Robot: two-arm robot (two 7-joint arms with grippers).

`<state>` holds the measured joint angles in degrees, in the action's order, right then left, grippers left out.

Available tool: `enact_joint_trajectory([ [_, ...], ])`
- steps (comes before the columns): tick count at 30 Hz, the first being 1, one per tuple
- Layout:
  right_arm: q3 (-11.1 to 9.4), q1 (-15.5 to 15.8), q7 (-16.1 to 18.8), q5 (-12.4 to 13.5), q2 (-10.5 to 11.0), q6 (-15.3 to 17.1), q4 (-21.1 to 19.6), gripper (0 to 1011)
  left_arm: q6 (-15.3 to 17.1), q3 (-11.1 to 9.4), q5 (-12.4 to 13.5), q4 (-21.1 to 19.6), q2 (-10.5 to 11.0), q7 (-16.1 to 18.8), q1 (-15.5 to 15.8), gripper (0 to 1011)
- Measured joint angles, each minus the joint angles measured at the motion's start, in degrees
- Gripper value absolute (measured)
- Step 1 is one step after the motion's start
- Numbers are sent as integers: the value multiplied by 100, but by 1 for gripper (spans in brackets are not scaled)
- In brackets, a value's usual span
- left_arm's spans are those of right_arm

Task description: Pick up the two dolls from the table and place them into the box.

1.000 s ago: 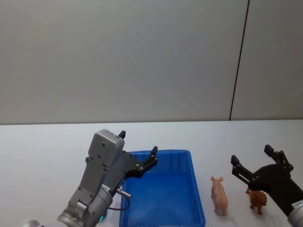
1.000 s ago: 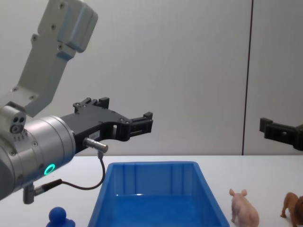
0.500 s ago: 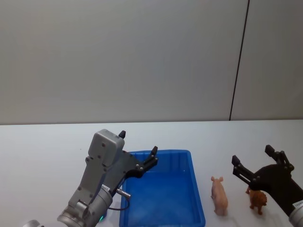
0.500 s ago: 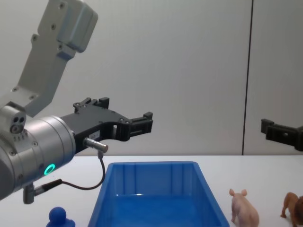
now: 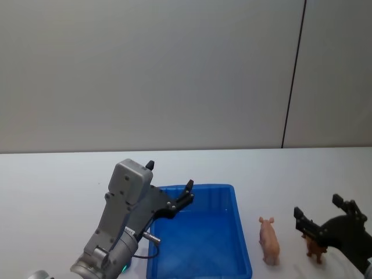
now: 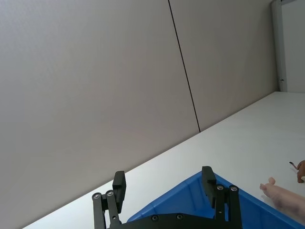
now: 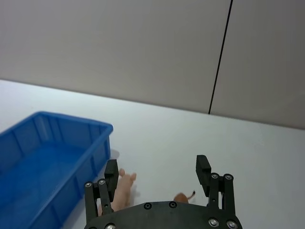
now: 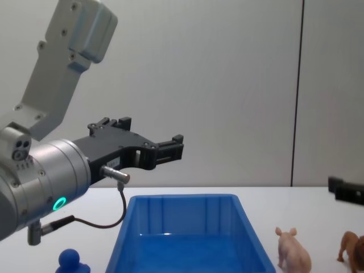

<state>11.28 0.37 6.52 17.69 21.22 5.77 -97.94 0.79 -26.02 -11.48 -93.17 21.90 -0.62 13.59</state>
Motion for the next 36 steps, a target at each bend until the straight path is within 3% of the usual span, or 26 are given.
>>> enact_joint_trajectory([
  [25,-6,-28,10,-93,-3,758,531,1001,0,0,0,0,0,0,0,1002],
  [36,-7,-106,13,-23,-64,877,718,757,0,0,0,0,0,0,0,1001],
])
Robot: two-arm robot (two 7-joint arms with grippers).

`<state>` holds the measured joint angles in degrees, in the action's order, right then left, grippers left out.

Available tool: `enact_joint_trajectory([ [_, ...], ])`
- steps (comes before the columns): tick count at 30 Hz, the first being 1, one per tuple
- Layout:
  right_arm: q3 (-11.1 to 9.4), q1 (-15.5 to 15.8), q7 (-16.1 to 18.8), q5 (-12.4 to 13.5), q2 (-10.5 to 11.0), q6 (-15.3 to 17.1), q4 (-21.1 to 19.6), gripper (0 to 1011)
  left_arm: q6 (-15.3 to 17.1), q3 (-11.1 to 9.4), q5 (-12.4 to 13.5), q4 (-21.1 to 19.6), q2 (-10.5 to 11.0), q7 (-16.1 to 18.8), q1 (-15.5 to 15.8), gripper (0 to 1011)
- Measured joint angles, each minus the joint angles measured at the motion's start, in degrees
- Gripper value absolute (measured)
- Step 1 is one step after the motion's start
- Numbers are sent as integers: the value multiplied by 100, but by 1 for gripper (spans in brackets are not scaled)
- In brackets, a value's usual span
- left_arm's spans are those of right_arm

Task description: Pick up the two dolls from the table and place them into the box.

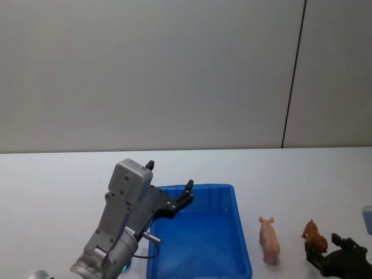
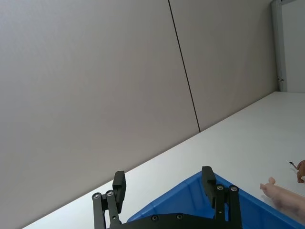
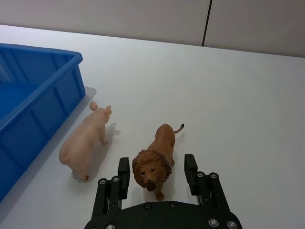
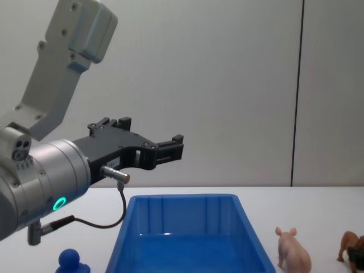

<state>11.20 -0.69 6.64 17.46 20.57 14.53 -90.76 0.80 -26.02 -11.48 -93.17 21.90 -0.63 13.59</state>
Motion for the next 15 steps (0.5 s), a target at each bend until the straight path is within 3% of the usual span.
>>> enact_joint_trajectory([
  [8,-4,-51,26,39,-41,0,105,491,0,0,0,0,0,0,0,1001],
  [15,-6,-88,50,18,-63,-105,123,428,0,0,0,0,0,1,0,1001],
])
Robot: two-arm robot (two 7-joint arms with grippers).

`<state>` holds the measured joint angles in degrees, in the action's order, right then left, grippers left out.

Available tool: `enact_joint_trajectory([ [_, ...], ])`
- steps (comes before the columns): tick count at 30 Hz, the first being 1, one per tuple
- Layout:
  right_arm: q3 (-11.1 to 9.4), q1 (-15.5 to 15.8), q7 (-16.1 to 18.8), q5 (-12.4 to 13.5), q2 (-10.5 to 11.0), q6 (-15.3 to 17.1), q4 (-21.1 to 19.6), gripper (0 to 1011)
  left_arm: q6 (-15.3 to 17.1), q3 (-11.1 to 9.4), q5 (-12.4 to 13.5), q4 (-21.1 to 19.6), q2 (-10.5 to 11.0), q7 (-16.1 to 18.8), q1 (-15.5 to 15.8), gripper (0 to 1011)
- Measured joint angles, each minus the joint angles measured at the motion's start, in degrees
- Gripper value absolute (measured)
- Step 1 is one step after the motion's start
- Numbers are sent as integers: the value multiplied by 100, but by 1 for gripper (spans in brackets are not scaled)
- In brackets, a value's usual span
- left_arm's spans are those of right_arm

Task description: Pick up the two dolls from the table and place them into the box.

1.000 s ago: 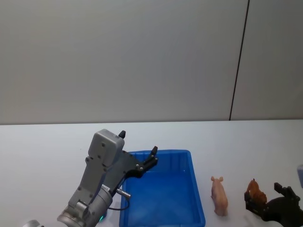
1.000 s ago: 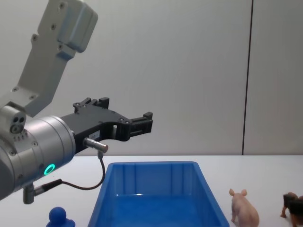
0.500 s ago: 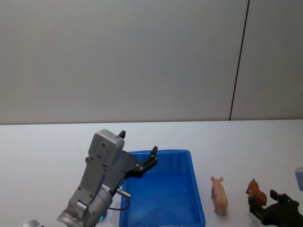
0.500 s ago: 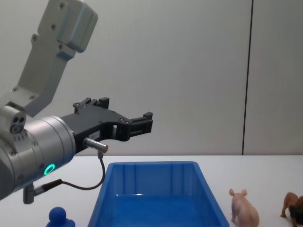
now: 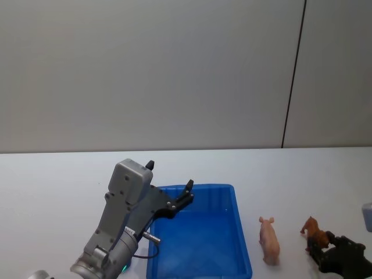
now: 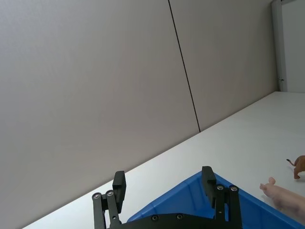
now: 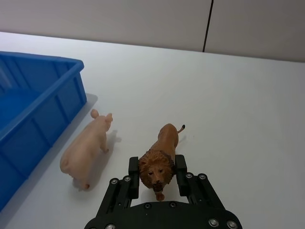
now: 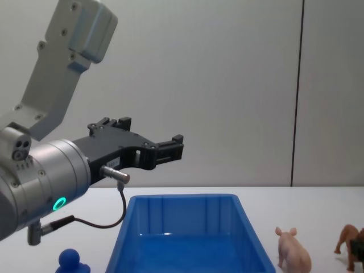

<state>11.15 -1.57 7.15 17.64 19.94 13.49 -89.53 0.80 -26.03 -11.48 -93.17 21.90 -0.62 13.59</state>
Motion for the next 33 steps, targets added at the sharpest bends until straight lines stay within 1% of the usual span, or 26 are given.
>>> enact_joint_trajectory([
  [6,2,-54,32,-93,-20,-160,-39,428,0,0,0,0,0,0,0,1001],
  [7,6,-86,59,-140,-32,-224,-71,428,0,0,0,0,0,0,0,1001],
  [9,8,-103,71,-156,-37,-244,-89,428,0,0,0,0,0,0,0,1001],
  [12,27,-191,174,-239,-71,-338,-163,428,0,0,0,0,0,0,0,1001],
  [17,69,-350,365,-327,-148,-391,-238,428,0,0,0,0,0,0,0,1001],
  [21,120,-486,547,-386,-226,-390,-261,428,0,0,0,0,0,0,0,1001],
  [24,193,-641,762,-445,-333,-334,-263,428,0,0,0,0,0,0,0,1001],
  [25,193,-641,762,-445,-333,-334,-263,427,0,0,0,0,0,0,0,1001],
  [28,290,-809,985,-504,-466,-238,-215,428,0,0,0,0,0,0,0,1002],
  [32,372,-929,1167,-553,-571,-144,-151,428,0,0,0,0,0,0,0,1001],
  [33,427,-997,1253,-581,-638,-86,-101,428,0,0,0,0,0,0,0,1001],
])
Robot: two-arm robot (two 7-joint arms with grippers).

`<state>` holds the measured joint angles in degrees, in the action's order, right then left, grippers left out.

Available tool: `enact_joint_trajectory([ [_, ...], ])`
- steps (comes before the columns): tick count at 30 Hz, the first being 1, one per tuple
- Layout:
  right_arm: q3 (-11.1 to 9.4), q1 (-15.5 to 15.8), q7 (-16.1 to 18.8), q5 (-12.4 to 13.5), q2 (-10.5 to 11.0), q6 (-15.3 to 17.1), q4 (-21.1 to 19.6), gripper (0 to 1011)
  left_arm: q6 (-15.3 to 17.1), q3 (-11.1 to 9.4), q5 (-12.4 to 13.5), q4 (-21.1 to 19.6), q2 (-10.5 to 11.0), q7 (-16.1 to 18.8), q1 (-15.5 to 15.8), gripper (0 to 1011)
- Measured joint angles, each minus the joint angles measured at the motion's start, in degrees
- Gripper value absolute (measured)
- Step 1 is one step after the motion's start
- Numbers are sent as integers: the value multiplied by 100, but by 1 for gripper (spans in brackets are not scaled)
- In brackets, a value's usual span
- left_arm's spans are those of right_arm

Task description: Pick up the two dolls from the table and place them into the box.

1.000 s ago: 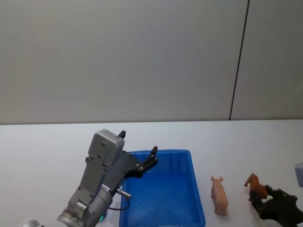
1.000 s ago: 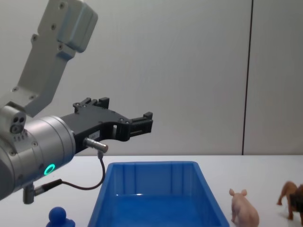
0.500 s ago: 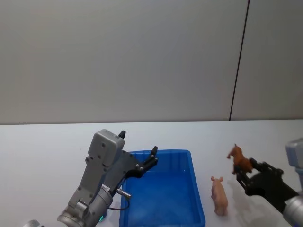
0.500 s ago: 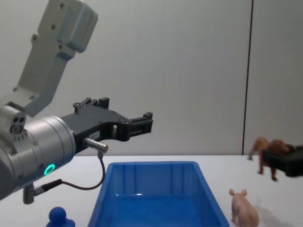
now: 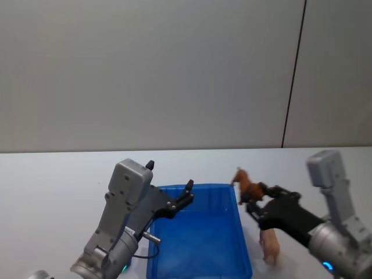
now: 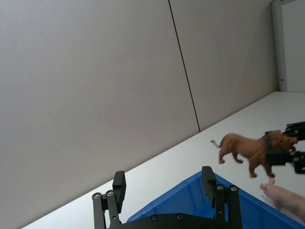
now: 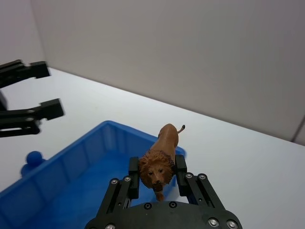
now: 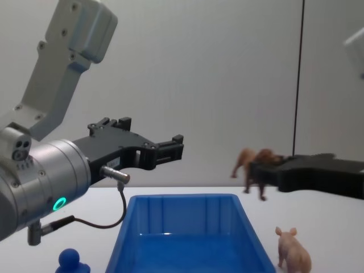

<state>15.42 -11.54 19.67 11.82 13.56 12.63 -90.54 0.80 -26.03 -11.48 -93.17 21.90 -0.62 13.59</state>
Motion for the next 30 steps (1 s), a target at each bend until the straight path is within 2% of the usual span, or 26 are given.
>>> enact_joint_trajectory([
  [7,215,-224,336,-118,-250,202,239,438,0,0,0,0,0,0,0,1001],
  [12,340,-328,485,-181,-382,288,395,601,0,0,0,0,0,0,0,1001],
  [14,370,-349,515,-202,-411,304,435,636,0,0,0,0,0,0,0,1001],
  [18,399,-363,522,-223,-431,309,472,796,0,0,0,0,0,0,0,1001],
  [20,403,-363,510,-227,-430,304,474,829,0,0,0,0,0,0,0,1001],
  [22,403,-354,479,-229,-424,288,474,903,0,0,0,0,0,0,0,1002],
  [26,369,-284,349,-224,-354,222,415,991,0,0,0,0,0,0,0,1001],
  [30,313,-178,181,-164,-264,155,310,1001,0,0,0,0,0,0,0,1001],
])
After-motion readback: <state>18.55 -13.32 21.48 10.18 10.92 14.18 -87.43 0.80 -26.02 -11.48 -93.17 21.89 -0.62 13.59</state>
